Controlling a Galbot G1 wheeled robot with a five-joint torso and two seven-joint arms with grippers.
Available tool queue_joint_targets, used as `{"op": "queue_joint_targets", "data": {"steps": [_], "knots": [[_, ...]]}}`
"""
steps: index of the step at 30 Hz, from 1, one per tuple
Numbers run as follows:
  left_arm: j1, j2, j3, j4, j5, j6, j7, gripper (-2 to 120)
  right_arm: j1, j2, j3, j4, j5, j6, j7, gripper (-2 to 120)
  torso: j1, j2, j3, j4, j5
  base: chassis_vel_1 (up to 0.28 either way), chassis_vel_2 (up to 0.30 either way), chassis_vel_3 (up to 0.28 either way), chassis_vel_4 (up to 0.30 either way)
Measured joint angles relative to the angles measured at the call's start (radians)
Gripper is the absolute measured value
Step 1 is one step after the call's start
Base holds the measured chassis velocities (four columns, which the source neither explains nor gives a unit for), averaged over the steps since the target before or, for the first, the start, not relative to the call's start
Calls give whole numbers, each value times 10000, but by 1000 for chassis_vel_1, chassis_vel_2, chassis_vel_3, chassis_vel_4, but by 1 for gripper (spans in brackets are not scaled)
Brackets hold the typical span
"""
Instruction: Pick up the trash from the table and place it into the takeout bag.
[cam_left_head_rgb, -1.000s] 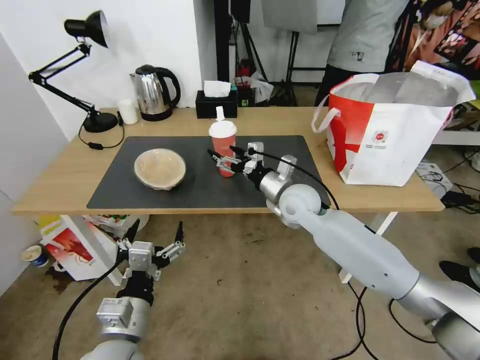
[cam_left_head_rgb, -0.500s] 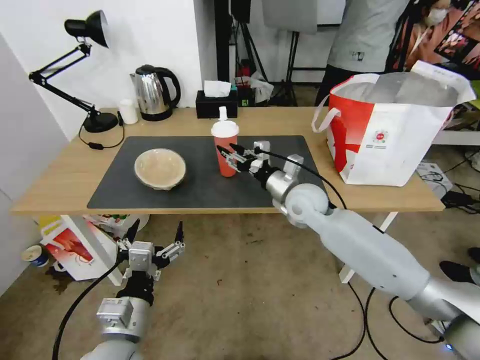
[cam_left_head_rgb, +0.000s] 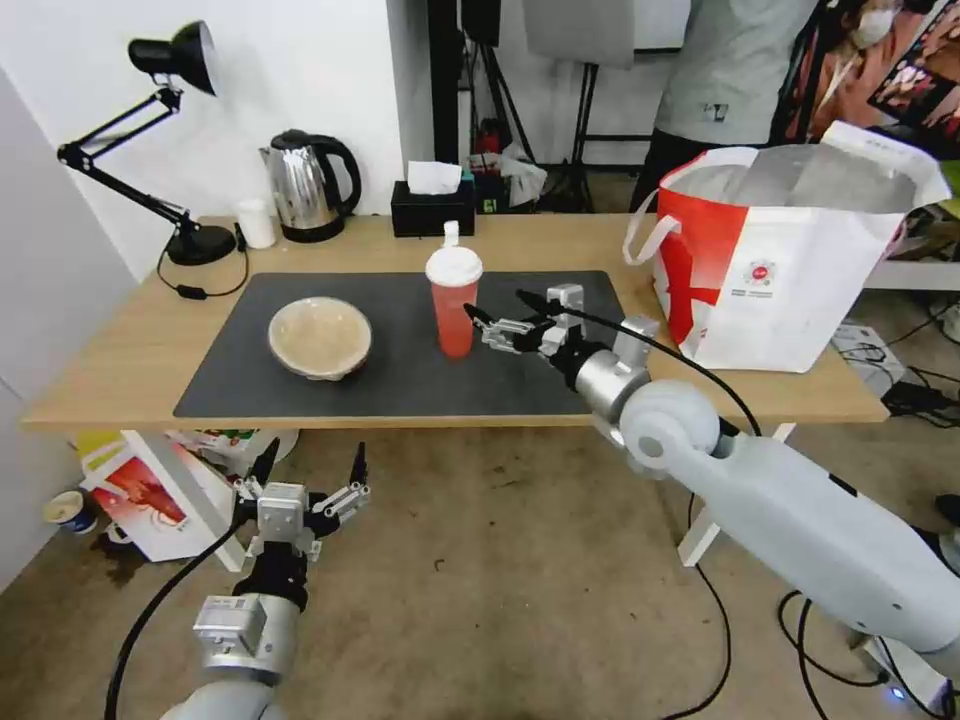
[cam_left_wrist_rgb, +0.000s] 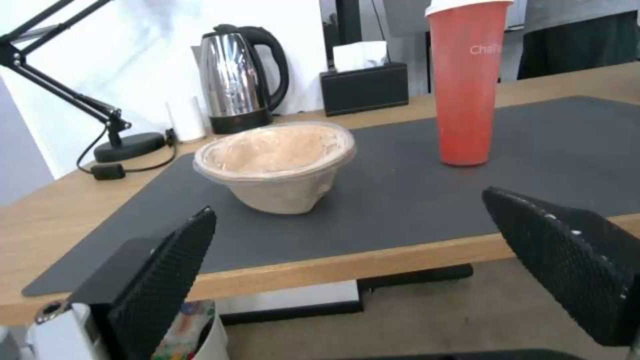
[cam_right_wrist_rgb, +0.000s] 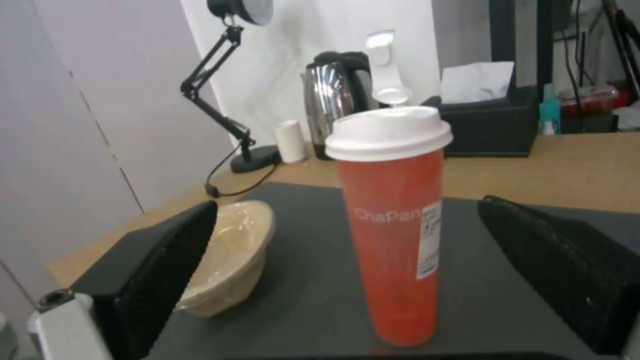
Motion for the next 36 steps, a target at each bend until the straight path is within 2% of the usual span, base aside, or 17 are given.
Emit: {"op": "queue_joint_targets", "data": {"steps": [5, 25, 36], "knots": [[0, 0, 1, 0, 0, 0, 0, 100, -72, 84, 71, -65, 4, -77, 73, 100, 0, 0, 1, 1, 0, 0, 0, 0, 0], [0, 0, 1, 0, 0, 0, 0, 100, 495, 1486, -197, -2235, -131, -13, -427, 100, 1, -1, 1, 2, -1, 0, 0, 0, 0], [0, 0, 0, 0, 0, 0, 0, 100, 706, 1807, -349, -2633, -124, 4, -580, 100, 4, -1, 1, 1, 0, 0, 0, 0, 0]]}}
